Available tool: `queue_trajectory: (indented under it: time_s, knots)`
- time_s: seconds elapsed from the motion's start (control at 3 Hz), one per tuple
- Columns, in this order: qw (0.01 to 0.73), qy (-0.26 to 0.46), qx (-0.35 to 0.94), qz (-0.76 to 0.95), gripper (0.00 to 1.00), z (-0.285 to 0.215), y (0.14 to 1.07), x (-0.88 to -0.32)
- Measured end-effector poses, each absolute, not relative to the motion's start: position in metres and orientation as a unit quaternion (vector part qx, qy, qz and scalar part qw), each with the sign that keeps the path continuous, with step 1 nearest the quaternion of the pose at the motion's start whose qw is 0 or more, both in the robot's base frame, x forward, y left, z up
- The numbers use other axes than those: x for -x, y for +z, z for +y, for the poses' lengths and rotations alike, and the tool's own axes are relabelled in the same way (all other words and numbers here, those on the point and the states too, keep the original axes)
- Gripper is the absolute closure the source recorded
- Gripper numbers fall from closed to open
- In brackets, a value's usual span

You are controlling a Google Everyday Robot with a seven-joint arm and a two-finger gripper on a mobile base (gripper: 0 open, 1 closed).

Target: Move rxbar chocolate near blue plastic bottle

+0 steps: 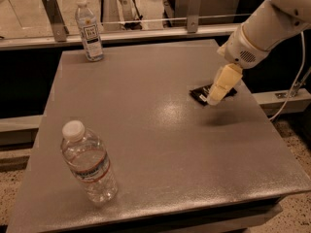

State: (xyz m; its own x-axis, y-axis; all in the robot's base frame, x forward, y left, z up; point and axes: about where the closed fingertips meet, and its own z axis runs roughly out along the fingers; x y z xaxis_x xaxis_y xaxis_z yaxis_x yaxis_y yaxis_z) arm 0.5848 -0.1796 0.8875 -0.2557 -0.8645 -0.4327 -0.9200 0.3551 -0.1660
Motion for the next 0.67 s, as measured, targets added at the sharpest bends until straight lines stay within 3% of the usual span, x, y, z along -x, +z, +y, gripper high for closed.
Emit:
queue_trajectory:
  time_s: [0.33, 0.67]
  knots:
    - [0.218, 0.086, 0.563, 0.792, 0.0, -0.172, 0.869, -0.59]
    - [0.202, 0.1, 0.557, 0.799, 0.18, -0.175, 0.852, -0.59]
